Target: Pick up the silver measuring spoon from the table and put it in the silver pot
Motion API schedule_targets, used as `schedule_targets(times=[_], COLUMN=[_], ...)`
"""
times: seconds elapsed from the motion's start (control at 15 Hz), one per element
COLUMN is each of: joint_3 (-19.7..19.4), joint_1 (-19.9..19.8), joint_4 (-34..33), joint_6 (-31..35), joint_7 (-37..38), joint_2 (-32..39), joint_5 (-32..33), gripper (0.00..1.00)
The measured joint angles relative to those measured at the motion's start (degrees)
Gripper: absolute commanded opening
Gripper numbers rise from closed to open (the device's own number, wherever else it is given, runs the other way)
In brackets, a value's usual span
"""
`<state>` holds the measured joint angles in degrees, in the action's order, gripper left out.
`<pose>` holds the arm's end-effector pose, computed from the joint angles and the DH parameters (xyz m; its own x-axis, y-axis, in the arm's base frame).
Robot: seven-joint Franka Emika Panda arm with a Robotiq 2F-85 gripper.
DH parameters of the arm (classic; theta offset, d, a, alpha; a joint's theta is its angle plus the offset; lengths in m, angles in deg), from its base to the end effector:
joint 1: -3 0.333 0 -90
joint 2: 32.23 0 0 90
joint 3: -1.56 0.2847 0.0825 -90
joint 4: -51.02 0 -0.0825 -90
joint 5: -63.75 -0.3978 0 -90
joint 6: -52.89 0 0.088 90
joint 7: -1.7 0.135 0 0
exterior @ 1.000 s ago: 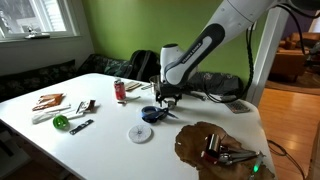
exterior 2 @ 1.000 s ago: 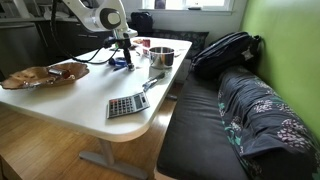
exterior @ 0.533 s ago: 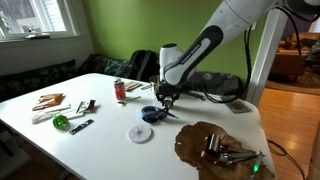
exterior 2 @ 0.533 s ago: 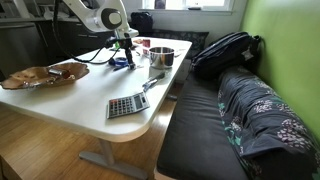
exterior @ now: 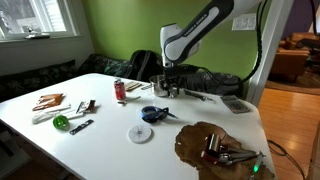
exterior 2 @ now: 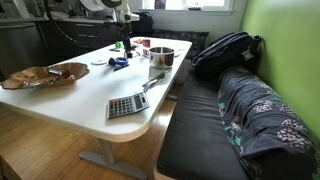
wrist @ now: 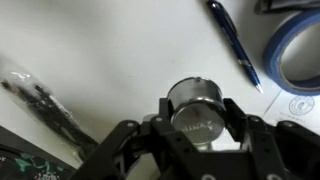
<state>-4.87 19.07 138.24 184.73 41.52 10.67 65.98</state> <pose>0.6933 0.1242 0.1627 0.8891 -0.4486 0.0914 -0.4547 -0.8885 0.0617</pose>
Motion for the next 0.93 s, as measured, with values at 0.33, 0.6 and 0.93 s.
schedule_targets(times=[0.33, 0.6, 0.93], joint_3=[3.2, 1.9, -1.9], joint_1=[-3.1, -3.5, -3.0], joint_4=[11.4, 18.3, 11.8], joint_6=[-3.6, 8.5, 24.2], joint_7=[-14.0, -11.9, -5.8], joint_2=[-10.3, -15.3, -9.3], joint_5=[0.1, 1.4, 2.8], gripper=[0.31, 0.31, 0.31])
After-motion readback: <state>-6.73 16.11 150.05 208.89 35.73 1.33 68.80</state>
